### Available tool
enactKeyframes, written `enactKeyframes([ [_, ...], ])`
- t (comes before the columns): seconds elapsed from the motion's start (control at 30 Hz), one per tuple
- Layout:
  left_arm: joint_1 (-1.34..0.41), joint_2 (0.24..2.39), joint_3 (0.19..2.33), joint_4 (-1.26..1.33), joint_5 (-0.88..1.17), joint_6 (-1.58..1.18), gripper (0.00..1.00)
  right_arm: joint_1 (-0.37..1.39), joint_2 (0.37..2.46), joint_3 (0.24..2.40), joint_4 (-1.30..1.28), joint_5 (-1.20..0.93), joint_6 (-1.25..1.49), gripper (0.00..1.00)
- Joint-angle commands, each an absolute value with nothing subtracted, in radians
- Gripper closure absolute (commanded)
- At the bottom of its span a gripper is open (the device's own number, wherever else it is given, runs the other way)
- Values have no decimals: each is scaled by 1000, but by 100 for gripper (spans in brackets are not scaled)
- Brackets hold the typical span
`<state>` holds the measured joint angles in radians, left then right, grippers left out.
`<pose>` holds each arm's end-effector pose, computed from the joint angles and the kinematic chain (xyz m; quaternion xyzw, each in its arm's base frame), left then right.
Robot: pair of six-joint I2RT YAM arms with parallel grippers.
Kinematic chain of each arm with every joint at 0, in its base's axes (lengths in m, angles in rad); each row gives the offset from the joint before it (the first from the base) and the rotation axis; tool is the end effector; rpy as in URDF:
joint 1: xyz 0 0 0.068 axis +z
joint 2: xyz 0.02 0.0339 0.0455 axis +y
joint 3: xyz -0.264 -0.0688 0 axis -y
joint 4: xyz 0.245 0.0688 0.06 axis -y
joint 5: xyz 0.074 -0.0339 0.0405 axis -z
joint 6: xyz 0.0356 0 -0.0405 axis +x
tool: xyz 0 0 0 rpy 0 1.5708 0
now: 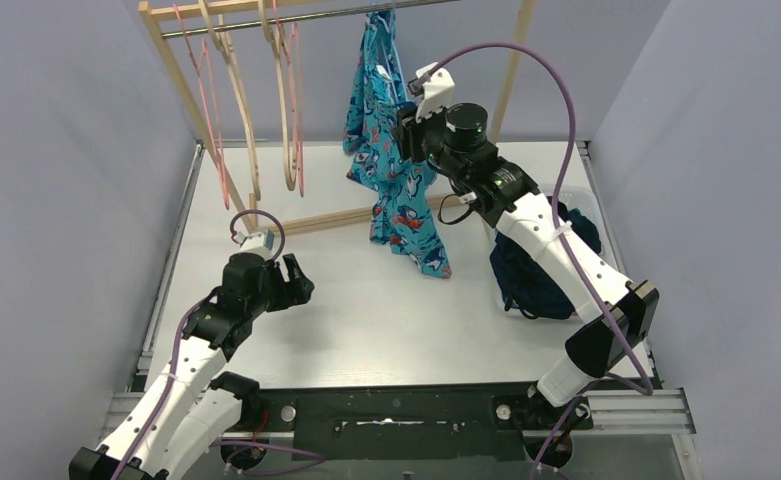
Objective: Remove the shorts from the hanger
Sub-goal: Pick up the hanger from the clothes rod.
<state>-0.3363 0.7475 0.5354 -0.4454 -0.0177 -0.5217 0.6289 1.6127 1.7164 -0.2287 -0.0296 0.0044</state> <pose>0.1562 -0.0539 0.2331 -0.0870 0.8933 -0.1762 0.4043 0.3045 0.2228 0.4486 -0.2397 0.7105 0.2165 0.6251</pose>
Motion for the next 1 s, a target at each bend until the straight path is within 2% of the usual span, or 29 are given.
enactKeyframes([
  [0.0, -328, 737, 557, -388, -15, -523, 29, 623, 1514, 1704, 17, -10, 4, 100],
  [0.6, -327, 727, 554, -383, -8, -522, 29, 625, 1484, 1701, 143, -14, -4, 100],
  [0.8, -327, 727, 554, -382, -8, -521, 29, 627, 1522, 1820, -41, 10, -62, 100],
  [0.97, -327, 725, 554, -382, -12, -523, 29, 637, 1452, 1747, -167, -5, 11, 100],
])
